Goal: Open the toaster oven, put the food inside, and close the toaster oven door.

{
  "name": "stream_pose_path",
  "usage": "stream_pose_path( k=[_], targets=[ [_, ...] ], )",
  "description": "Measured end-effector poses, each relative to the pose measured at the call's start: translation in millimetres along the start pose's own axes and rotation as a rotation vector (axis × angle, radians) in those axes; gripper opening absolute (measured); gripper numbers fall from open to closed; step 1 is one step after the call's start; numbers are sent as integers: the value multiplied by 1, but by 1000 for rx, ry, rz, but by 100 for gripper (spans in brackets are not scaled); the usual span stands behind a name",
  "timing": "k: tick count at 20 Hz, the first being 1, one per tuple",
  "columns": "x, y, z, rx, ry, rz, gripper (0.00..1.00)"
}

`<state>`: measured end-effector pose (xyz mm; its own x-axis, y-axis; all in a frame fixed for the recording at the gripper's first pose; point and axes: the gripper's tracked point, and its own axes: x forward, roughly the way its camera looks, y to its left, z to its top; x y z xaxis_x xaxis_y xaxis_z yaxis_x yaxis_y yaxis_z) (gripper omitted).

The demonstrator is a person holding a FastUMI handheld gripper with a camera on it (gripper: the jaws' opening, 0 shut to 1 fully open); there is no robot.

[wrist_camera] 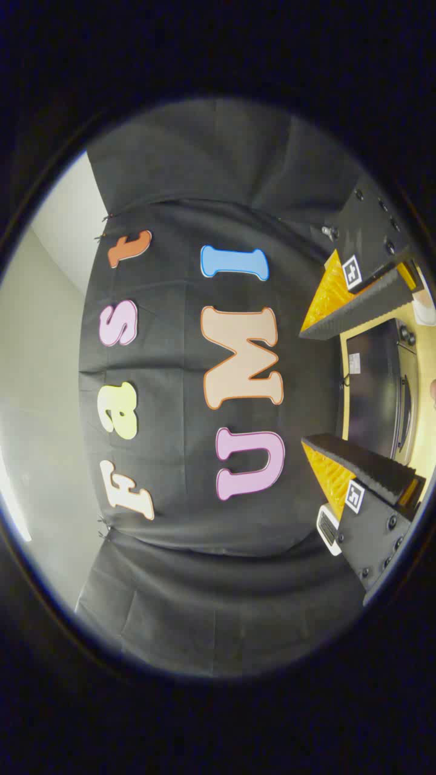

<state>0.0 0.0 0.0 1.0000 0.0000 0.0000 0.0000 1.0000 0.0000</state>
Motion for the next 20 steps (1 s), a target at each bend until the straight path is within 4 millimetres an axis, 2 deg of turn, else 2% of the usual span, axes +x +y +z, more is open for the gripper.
stream_pose_path(
  k=[8,16,18,20],
  targets=[
    [6,-2,-3,-19,11,-9,97],
    [9,16,-7,-6,7,27,97],
    [14,20,-18,8,8,34,98],
    [21,28,-38,30,26,40,98]
  ],
)
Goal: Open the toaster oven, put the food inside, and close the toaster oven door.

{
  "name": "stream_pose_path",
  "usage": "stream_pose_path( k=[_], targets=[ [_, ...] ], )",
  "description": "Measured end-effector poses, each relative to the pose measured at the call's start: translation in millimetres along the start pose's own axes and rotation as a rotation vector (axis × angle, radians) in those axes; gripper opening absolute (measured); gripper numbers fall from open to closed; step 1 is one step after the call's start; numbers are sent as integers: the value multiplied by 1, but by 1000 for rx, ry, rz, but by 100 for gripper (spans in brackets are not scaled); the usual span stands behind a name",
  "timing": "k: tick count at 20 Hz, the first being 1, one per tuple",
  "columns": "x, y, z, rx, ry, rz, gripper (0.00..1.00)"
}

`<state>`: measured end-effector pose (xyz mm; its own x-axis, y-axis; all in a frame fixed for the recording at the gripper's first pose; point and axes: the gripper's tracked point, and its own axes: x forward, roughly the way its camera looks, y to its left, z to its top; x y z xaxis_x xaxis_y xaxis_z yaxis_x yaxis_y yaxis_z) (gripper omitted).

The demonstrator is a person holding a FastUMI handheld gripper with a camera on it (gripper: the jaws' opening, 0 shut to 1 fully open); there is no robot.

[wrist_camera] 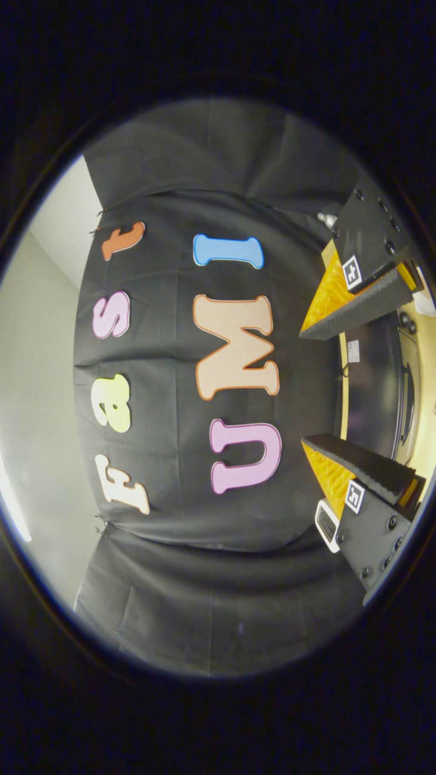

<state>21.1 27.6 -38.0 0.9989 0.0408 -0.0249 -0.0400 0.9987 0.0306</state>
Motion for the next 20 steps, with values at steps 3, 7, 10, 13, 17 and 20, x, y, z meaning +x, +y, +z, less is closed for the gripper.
stream_pose_path(
  k=[3,7,10,13,17,20],
  targets=[
    [12,5,-38,17,50,-13,98],
    [28,12,-96,-12,111,-12,98],
    [33,14,-146,-13,192,-12,98],
    [35,11,-186,-12,260,-35,98],
    [34,4,-224,-9,321,-60,98],
    [30,2,-250,-1,378,-70,98]
  ],
)
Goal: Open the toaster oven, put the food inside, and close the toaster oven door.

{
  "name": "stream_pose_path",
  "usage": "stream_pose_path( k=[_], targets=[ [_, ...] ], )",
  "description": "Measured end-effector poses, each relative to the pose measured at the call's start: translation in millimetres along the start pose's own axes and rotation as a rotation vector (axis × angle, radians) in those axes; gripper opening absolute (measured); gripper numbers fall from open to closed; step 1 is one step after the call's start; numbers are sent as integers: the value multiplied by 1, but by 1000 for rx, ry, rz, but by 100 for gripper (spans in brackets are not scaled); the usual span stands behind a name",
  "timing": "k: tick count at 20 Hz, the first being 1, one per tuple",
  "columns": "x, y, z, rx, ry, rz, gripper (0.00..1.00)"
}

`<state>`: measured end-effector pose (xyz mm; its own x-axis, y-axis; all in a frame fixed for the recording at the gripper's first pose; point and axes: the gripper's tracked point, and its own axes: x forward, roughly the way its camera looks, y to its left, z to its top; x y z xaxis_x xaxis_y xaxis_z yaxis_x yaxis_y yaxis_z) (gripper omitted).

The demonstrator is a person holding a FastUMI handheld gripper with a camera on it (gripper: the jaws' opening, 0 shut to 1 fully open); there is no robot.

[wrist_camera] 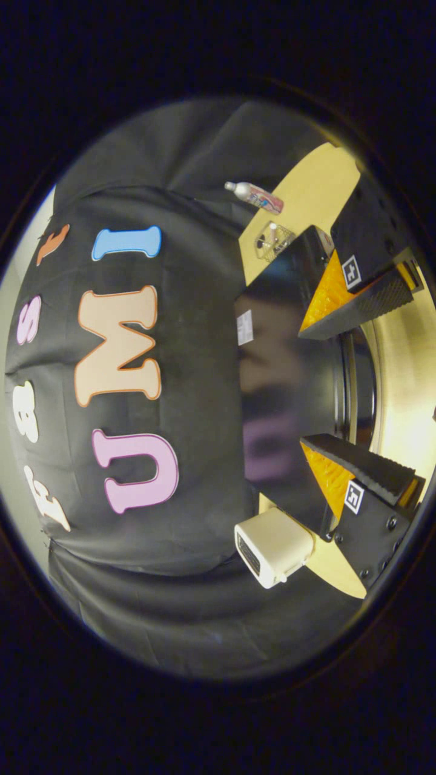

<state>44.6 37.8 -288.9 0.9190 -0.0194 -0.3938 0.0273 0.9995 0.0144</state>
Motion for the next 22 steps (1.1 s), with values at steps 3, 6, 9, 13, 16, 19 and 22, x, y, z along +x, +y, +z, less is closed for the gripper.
stream_pose_path(
  k=[3,6,9,13,16,19,22],
  targets=[
    [-3,-4,1,9,-30,-12,97],
    [-10,-5,-5,-4,-39,-33,98],
    [-11,-4,-9,7,-24,-18,97],
    [-19,-7,-16,9,-15,-21,96],
    [-31,-8,-23,10,-1,-18,96],
    [-45,-11,-32,23,17,-17,95],
    [-63,-17,-50,32,55,-29,94]
  ],
)
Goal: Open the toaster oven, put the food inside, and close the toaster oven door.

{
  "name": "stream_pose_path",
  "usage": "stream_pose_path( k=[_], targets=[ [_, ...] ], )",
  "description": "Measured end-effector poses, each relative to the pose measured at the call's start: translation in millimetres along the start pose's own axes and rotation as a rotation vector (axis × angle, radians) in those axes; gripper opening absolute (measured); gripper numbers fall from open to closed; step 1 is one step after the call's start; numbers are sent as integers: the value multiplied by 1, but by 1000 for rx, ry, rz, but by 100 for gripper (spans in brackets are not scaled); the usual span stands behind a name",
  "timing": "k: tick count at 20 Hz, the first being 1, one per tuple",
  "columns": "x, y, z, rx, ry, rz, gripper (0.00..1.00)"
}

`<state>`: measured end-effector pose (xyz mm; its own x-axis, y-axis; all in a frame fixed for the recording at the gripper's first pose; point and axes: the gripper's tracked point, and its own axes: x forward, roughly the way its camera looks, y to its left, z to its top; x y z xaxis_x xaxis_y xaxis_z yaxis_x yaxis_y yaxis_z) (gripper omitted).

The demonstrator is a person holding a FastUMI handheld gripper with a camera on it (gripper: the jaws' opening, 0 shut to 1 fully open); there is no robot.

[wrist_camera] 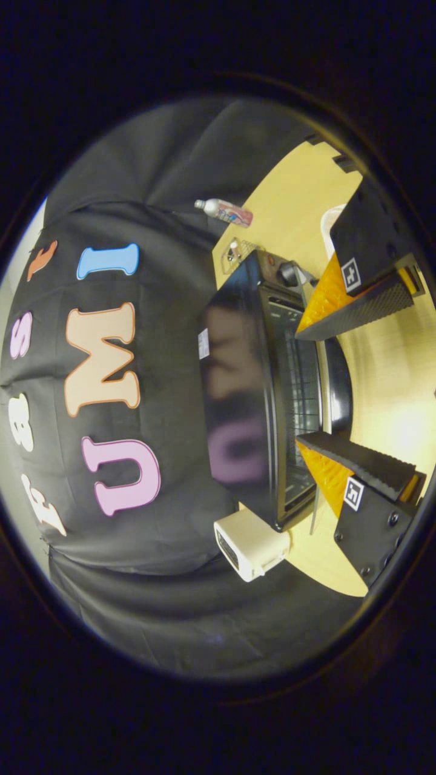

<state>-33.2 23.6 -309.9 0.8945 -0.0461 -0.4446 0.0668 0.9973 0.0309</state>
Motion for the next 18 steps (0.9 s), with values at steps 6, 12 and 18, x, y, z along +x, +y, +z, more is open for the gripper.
stream_pose_path(
  k=[6,12,18],
  targets=[
    [-31,-12,-54,-17,126,-17,93],
    [-41,-19,-108,-56,243,-36,93],
    [-34,-22,-161,-79,368,-33,93]
  ],
)
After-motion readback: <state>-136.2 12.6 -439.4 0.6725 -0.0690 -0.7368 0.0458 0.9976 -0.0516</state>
